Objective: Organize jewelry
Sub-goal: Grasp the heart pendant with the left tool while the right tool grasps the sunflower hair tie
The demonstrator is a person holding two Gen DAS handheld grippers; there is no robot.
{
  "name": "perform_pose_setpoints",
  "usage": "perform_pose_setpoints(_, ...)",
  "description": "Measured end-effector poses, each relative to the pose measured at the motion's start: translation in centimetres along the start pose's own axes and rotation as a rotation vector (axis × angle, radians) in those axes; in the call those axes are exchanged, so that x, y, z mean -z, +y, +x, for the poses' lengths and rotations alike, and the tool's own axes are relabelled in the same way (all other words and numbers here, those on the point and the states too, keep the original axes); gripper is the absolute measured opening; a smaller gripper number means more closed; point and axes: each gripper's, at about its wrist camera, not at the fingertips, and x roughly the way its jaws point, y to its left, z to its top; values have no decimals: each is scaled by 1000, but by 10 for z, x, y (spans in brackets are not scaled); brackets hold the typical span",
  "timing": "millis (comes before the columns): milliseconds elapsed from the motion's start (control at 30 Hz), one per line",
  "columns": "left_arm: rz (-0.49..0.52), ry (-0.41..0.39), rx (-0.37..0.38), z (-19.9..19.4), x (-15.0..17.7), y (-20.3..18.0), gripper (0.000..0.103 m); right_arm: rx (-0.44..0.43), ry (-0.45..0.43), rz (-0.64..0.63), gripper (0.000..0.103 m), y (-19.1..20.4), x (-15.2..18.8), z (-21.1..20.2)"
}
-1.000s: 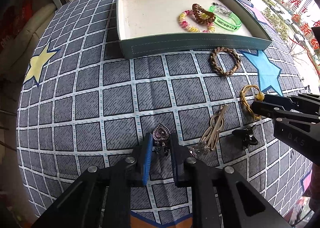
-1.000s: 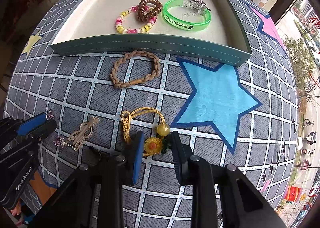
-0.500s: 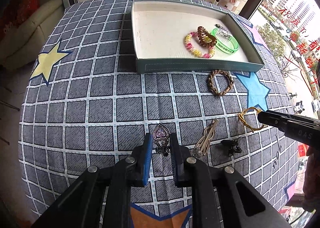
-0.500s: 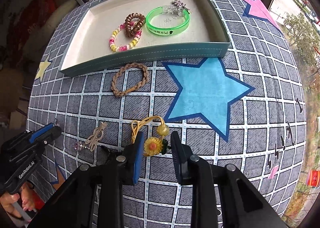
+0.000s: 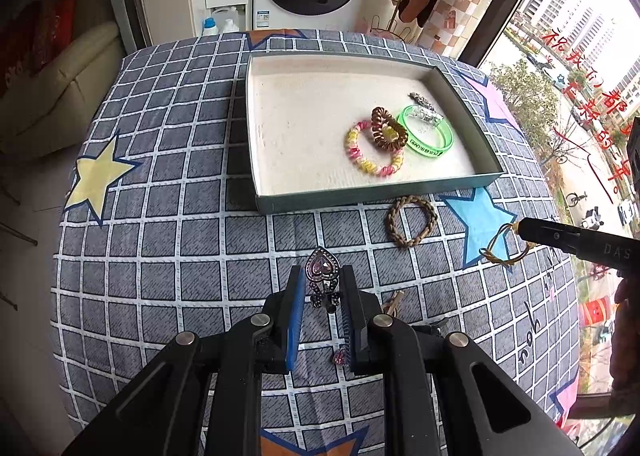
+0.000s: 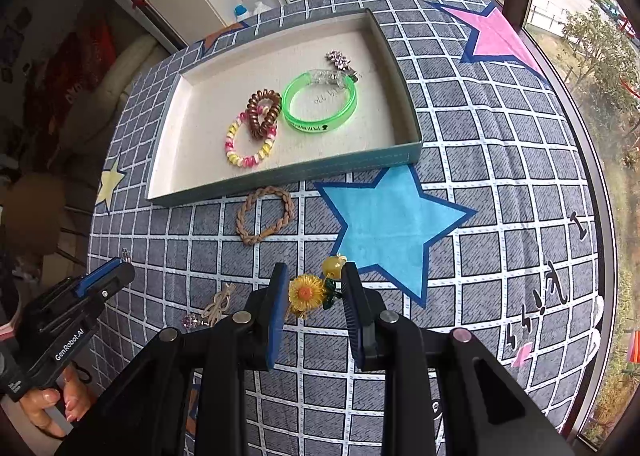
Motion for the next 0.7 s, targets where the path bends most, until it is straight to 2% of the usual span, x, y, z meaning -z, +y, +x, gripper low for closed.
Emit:
perform_pose_setpoints(367,-18,-54,4,0,-44,1,30,-46,-63,10,29,4,-56,-11)
perform_pose_setpoints(700,-33,-79,-7,19,-88,0,30,-86,-74,-12,29,13,-110,7)
